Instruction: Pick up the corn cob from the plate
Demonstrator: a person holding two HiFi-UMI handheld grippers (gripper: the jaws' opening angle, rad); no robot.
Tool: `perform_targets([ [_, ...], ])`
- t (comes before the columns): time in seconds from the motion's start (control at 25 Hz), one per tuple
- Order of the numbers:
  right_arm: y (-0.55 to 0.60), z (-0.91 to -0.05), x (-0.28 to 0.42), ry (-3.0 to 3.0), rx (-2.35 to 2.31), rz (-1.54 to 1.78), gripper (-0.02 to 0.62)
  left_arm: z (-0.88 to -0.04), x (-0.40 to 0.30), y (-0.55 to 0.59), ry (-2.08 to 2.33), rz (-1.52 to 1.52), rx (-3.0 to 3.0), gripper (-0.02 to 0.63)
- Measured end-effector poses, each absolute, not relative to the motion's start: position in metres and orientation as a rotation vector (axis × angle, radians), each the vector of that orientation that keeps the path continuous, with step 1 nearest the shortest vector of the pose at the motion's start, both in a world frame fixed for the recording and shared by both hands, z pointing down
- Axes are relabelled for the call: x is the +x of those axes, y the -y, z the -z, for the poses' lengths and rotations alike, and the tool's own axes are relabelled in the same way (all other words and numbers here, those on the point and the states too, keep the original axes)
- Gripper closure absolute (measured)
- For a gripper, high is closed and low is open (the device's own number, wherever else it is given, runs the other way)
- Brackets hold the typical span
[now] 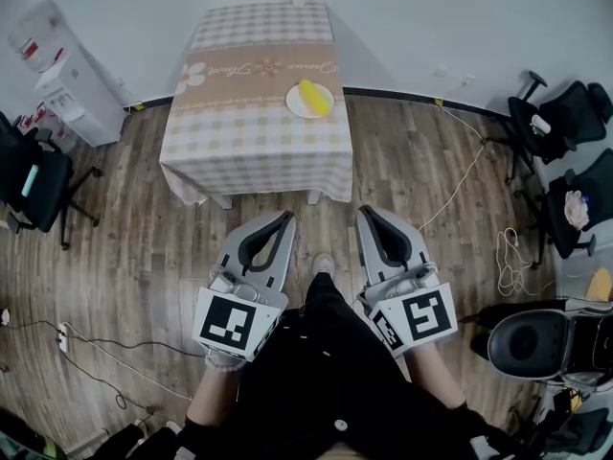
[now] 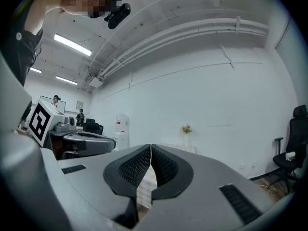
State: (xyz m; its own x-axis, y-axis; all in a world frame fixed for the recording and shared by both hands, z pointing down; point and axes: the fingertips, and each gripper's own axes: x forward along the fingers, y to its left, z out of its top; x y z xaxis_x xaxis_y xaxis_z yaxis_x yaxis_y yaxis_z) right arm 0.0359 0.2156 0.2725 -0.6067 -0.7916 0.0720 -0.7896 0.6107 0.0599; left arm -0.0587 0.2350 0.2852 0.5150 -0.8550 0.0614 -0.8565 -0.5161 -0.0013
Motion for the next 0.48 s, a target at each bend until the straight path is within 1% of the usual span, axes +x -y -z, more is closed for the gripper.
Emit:
perform_targets([
  [0.48, -0.140, -0.272, 0.051, 2.758, 1.311, 0.017, 0.554, -0.286, -0.046, -0.161, 1.588, -0.096, 2.722, 0.592],
])
